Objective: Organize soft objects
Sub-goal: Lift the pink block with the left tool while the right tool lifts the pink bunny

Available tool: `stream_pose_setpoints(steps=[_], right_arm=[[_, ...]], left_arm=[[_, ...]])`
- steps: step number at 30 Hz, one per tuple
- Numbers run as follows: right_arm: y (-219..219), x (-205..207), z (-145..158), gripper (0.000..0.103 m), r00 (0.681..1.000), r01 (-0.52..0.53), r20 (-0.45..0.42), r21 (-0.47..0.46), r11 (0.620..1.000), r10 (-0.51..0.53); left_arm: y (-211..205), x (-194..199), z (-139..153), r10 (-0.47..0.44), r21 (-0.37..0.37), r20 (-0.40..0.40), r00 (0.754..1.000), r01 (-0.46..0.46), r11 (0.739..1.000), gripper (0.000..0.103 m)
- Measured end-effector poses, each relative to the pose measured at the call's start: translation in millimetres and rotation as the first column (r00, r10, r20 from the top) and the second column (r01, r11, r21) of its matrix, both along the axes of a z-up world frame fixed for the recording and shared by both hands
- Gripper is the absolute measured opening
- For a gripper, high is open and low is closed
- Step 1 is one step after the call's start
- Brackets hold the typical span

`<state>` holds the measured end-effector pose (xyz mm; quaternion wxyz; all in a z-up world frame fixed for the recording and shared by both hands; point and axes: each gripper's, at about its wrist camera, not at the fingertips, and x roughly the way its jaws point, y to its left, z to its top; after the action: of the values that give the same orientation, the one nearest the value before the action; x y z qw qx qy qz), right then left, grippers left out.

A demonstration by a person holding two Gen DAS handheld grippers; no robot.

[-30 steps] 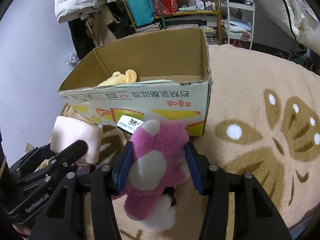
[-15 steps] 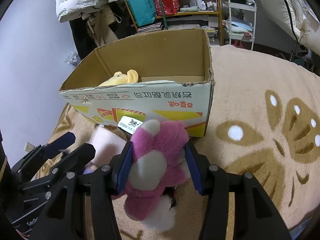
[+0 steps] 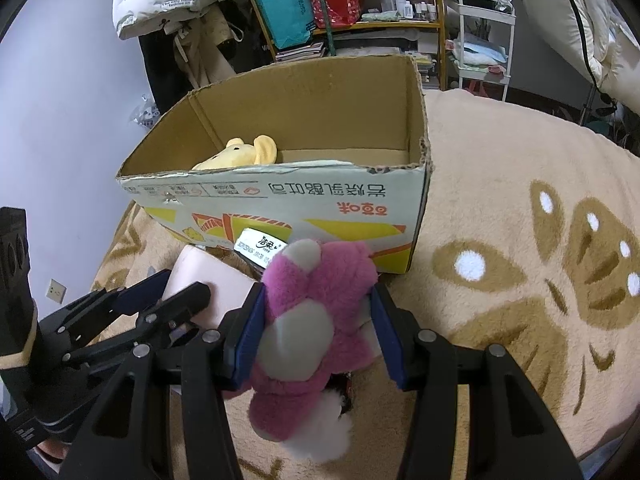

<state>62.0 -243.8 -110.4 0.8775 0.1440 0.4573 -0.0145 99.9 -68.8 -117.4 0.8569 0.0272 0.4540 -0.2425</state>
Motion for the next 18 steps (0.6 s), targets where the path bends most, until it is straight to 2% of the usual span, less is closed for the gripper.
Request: stream_pose_setpoints(steps=[5, 11, 18], right_arm=[[-1.4, -4.4, 3.9, 0.055, 1.0, 0.01, 0.02, -0.002, 1.0, -0.01], [-3.9, -15.3, 17.7, 0.055, 0.997, 0.021, 0.078, -0.011, 1.0, -0.02], [-3.6, -25.6, 35.4, 0.055, 0.984, 0.026, 0.177, -0.019, 0.999, -0.022]], left_arm=[[2.6, -3.5, 3.7, 0.016, 0.015, 0.03, 0.999, -0.017, 1.0, 0.021], [6.9, -11.7, 18.0, 0.037, 0.012, 0.093, 0.995, -0.039, 0.999, 0.02], [19.6, -23.8, 41.4, 0.092, -0.004, 0.194, 0.977, -0.093, 0.996, 0.02]])
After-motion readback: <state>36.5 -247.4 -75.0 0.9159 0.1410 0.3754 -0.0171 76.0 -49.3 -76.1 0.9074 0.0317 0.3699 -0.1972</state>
